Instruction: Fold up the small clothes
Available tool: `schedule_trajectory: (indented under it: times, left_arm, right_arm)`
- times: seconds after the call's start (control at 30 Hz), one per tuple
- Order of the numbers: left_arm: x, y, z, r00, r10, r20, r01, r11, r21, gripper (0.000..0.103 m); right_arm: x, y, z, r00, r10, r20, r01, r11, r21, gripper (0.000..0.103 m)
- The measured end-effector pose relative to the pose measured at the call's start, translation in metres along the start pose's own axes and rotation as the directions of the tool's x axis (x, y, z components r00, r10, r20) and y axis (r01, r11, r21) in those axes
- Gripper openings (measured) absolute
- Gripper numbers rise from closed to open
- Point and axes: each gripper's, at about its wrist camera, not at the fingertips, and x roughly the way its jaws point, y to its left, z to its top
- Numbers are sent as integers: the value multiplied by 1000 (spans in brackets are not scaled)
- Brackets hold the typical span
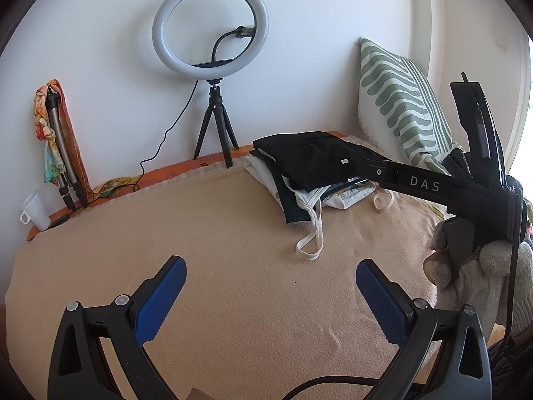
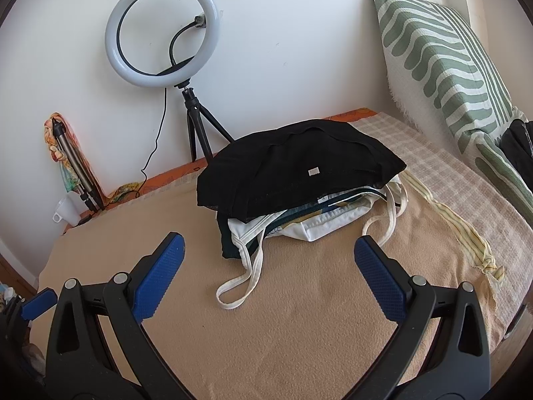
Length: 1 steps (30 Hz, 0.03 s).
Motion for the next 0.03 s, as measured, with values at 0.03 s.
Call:
schedule_trajectory:
  times: [0.03]
  left_arm:
    - [0,0,0,1000,-7,-5,7,1000,0,103]
  right_arm:
    - [0,0,0,1000,-1,-1,1,1000,0,103]
